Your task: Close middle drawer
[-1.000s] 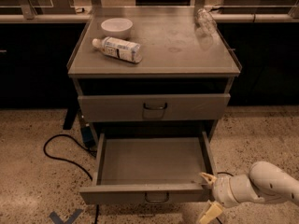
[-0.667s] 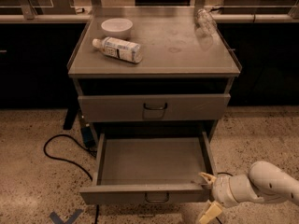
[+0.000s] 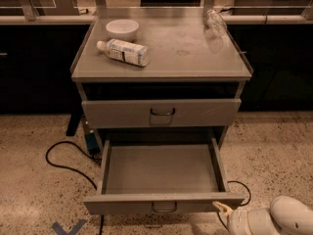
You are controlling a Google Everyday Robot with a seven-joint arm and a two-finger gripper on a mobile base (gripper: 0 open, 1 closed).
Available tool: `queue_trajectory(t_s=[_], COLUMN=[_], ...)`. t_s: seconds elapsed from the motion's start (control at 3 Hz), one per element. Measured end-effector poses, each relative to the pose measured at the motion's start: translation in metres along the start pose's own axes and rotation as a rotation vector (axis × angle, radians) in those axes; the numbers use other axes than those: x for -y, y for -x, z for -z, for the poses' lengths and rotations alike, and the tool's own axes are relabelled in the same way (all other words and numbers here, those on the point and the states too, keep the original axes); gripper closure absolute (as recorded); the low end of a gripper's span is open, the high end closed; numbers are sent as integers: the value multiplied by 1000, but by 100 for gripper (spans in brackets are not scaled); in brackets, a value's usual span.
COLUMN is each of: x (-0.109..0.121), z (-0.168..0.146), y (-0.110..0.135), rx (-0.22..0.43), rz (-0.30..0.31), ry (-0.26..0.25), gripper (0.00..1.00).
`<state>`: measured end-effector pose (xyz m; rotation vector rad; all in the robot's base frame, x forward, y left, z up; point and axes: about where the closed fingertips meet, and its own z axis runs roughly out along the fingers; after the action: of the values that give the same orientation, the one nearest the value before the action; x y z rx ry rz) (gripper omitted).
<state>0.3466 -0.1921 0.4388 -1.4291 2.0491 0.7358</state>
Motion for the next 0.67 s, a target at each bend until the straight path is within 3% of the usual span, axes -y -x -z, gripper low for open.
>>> queue_trajectory(t_s=[0.33, 0.67], x=[7, 27], z=[-3, -13], y=[4, 8], rx=[9, 17], rz=[4, -32], ry=[-1, 22], gripper=[0, 0])
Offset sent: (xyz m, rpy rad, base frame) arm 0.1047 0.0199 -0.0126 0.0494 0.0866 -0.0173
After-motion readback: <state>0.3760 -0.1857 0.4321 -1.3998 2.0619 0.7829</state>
